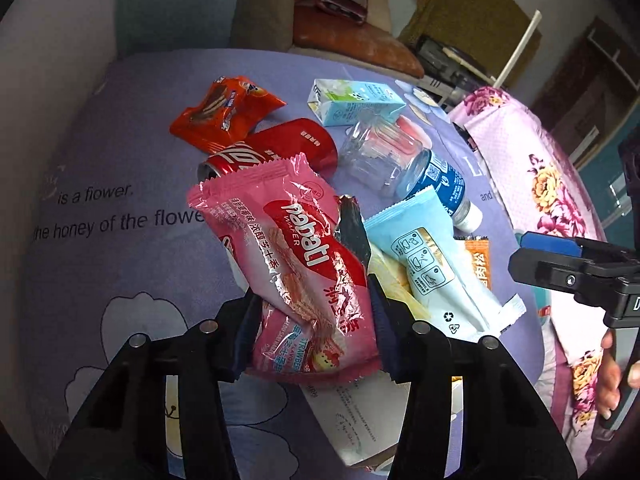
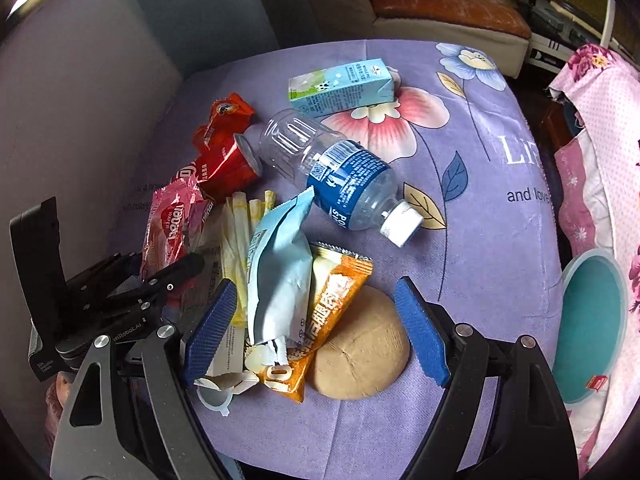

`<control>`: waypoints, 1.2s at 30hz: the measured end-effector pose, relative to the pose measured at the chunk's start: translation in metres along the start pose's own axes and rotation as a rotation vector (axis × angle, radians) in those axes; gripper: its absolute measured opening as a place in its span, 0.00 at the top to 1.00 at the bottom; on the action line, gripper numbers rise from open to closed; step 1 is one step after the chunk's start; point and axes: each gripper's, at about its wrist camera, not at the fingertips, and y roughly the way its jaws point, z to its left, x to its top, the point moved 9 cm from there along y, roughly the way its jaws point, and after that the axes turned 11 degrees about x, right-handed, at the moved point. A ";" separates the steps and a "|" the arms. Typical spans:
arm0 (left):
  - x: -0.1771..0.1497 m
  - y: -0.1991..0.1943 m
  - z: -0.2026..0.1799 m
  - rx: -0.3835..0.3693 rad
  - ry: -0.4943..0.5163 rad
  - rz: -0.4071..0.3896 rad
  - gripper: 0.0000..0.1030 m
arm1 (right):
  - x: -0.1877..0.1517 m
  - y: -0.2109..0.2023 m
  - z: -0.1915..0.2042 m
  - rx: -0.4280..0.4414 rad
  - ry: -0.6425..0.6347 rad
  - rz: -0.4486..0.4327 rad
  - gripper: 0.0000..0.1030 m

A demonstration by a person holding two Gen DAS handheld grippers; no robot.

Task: Collect trash
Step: 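Grasp the pink wafer wrapper with left tool while right grasps blue packet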

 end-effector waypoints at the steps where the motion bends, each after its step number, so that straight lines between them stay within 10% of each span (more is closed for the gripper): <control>1: -0.002 0.000 0.004 -0.004 -0.009 0.005 0.51 | 0.002 0.007 0.004 0.001 -0.015 0.011 0.25; 14: -0.017 0.002 0.026 -0.027 -0.065 0.034 0.51 | 0.010 0.057 0.009 -0.002 -0.040 0.073 0.34; 17: -0.015 0.002 0.022 -0.029 -0.065 0.029 0.51 | 0.007 0.061 0.013 0.004 -0.057 0.086 0.62; 36: -0.005 -0.039 -0.046 -0.054 0.048 -0.042 0.51 | -0.008 -0.023 -0.010 -0.002 -0.024 -0.107 0.62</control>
